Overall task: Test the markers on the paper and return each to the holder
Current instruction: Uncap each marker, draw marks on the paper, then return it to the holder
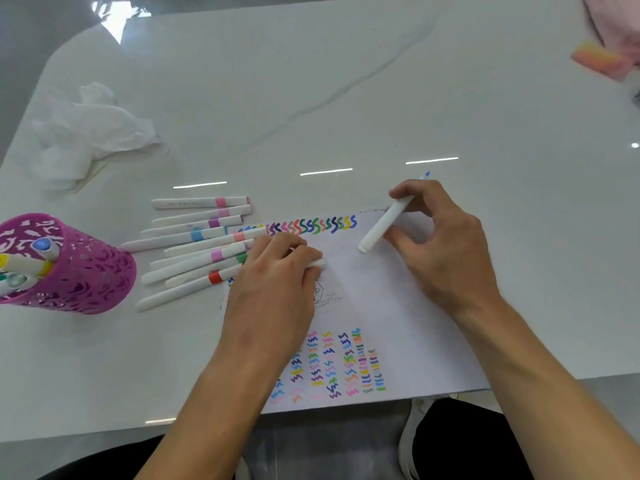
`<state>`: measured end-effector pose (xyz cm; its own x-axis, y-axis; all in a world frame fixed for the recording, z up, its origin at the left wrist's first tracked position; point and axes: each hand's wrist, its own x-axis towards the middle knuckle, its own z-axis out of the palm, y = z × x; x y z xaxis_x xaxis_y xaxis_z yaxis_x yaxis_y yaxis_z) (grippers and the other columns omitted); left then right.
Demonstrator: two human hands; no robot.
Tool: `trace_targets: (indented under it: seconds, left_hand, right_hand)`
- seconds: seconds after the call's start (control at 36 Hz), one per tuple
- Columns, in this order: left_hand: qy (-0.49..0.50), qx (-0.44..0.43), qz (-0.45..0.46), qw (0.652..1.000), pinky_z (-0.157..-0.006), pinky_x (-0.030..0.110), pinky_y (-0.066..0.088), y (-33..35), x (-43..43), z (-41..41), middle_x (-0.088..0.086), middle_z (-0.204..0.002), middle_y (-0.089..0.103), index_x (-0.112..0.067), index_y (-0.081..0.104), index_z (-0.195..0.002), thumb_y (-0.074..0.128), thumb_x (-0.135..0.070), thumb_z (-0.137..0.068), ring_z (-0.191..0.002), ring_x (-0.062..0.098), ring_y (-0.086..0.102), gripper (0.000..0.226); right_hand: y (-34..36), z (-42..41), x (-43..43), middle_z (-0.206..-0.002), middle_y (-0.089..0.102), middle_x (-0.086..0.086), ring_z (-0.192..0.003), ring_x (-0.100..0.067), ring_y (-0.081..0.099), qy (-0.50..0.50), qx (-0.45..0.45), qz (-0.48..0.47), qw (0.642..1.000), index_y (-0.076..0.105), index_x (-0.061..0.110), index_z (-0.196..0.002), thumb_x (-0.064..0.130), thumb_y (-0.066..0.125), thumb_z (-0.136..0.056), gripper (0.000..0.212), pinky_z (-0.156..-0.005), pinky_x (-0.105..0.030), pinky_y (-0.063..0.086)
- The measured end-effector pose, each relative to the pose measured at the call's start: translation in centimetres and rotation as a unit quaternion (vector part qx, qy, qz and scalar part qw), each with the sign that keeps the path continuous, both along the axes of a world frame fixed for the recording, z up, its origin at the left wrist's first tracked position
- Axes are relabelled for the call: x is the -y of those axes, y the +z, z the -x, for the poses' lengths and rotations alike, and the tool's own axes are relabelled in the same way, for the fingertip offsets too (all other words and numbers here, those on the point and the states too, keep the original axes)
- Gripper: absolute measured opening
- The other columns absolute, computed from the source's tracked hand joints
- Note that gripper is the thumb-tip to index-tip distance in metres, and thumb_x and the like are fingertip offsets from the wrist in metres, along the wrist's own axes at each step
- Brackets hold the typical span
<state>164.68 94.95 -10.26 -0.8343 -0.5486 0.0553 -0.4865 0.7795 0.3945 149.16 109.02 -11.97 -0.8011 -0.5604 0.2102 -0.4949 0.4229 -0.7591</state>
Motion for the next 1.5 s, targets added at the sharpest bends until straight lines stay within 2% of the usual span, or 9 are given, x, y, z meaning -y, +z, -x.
trace_targets:
  seconds: [0.14, 0.22, 0.33, 0.47, 0.53, 0.64, 0.89, 1.06, 1.5]
  left_hand:
    - [0.005, 0.004, 0.002, 1.000, -0.083, 0.023, 0.043, -0.2, 0.1, 0.0, -0.009, -0.113, 0.065, -0.022, 0.075, -0.110, 0.070, -0.026, -0.092, -0.105, 0.012, 0.055, 0.018]
    - [0.002, 0.002, 0.002, 1.000, -0.082, 0.021, 0.041, -0.2, 0.1, 0.0, -0.009, -0.111, 0.066, -0.022, 0.076, -0.108, 0.071, -0.025, -0.091, -0.104, 0.012, 0.055, 0.018]
    - [0.000, 0.000, -0.002, 1.000, -0.083, 0.022, 0.042, -0.1, 0.2, 0.0, -0.009, -0.110, 0.066, -0.020, 0.077, -0.106, 0.072, -0.023, -0.091, -0.104, 0.013, 0.055, 0.016]
    - [0.003, 0.007, -0.007, 1.000, -0.085, 0.021, 0.041, 0.1, 0.2, 0.1, -0.009, -0.112, 0.066, -0.021, 0.076, -0.108, 0.071, -0.024, -0.091, -0.106, 0.013, 0.055, 0.018]
    - [0.001, 0.009, -0.008, 1.000, -0.085, 0.023, 0.043, 0.1, 0.3, 0.1, -0.009, -0.113, 0.065, -0.021, 0.076, -0.108, 0.071, -0.024, -0.092, -0.106, 0.013, 0.054, 0.018]
    - [0.000, 0.011, -0.012, 1.000, -0.087, 0.022, 0.042, 0.1, 0.3, 0.0, -0.010, -0.114, 0.065, -0.022, 0.076, -0.110, 0.070, -0.024, -0.092, -0.108, 0.012, 0.054, 0.019]
    - [0.005, 0.012, -0.006, 1.000, -0.087, 0.022, 0.042, 0.1, 0.2, 0.1, -0.010, -0.114, 0.065, -0.022, 0.077, -0.109, 0.070, -0.025, -0.092, -0.109, 0.012, 0.054, 0.018]
    - [0.013, 0.014, -0.008, 1.000, -0.086, 0.020, 0.038, 0.0, 0.2, 0.2, -0.011, -0.114, 0.065, -0.023, 0.077, -0.108, 0.071, -0.025, -0.091, -0.109, 0.012, 0.054, 0.018]
    - [0.020, 0.004, -0.017, 1.000, -0.086, 0.018, 0.038, -0.1, 0.3, 0.2, -0.013, -0.108, 0.063, -0.023, 0.077, -0.106, 0.072, -0.025, -0.091, -0.106, 0.010, 0.054, 0.017]
  right_hand:
    - [-0.1, -0.8, 1.0, -0.069, 0.053, 0.013, -0.060, -0.008, 0.048, 0.012, 0.046, 0.058, 0.997, 0.061, 0.024, -0.095, 0.035, 0.077, -0.094, 0.019, -0.059, -0.015, 0.038]
    - [-0.2, -1.2, 1.4, -0.063, 0.059, 0.018, -0.059, -0.001, 0.052, -0.004, 0.114, 0.098, 0.989, 0.066, 0.025, -0.089, 0.031, 0.057, -0.103, 0.018, -0.061, -0.008, 0.041]
    - [-0.3, -1.3, 1.7, -0.061, 0.064, 0.000, -0.059, -0.009, 0.059, -0.016, 0.172, 0.124, 0.977, 0.060, 0.027, -0.100, 0.026, 0.056, -0.096, 0.006, -0.061, -0.031, 0.048]
    - [-0.5, -1.5, 1.8, -0.067, 0.067, -0.018, -0.060, -0.035, 0.065, -0.018, 0.183, 0.136, 0.973, 0.055, 0.017, -0.089, 0.022, 0.067, -0.086, 0.014, -0.051, -0.039, 0.050]
    - [-0.7, -1.4, 1.7, -0.067, 0.069, -0.012, -0.056, -0.029, 0.066, -0.019, 0.193, 0.136, 0.971, 0.055, 0.016, -0.085, 0.023, 0.069, -0.084, 0.016, -0.048, -0.031, 0.048]
    - [-0.9, -1.2, 1.7, -0.069, 0.071, -0.005, -0.056, -0.023, 0.067, -0.025, 0.210, 0.131, 0.969, 0.053, 0.018, -0.082, 0.024, 0.069, -0.083, 0.017, -0.049, -0.027, 0.047]
    - [-0.9, -1.2, 1.8, -0.069, 0.071, -0.007, -0.057, -0.023, 0.067, -0.029, 0.213, 0.104, 0.971, 0.053, 0.020, -0.080, 0.027, 0.069, -0.083, 0.017, -0.053, -0.038, 0.052]
    - [-0.6, -1.2, 2.0, -0.071, 0.071, -0.008, -0.067, -0.038, 0.067, -0.034, 0.204, 0.092, 0.974, 0.054, 0.014, -0.078, 0.026, 0.071, -0.078, 0.020, -0.057, -0.052, 0.054]
    - [-0.5, -1.0, 1.9, -0.073, 0.067, -0.008, -0.071, -0.041, 0.066, -0.028, 0.197, 0.078, 0.977, 0.052, 0.016, -0.070, 0.027, 0.070, -0.068, 0.021, -0.056, -0.045, 0.050]
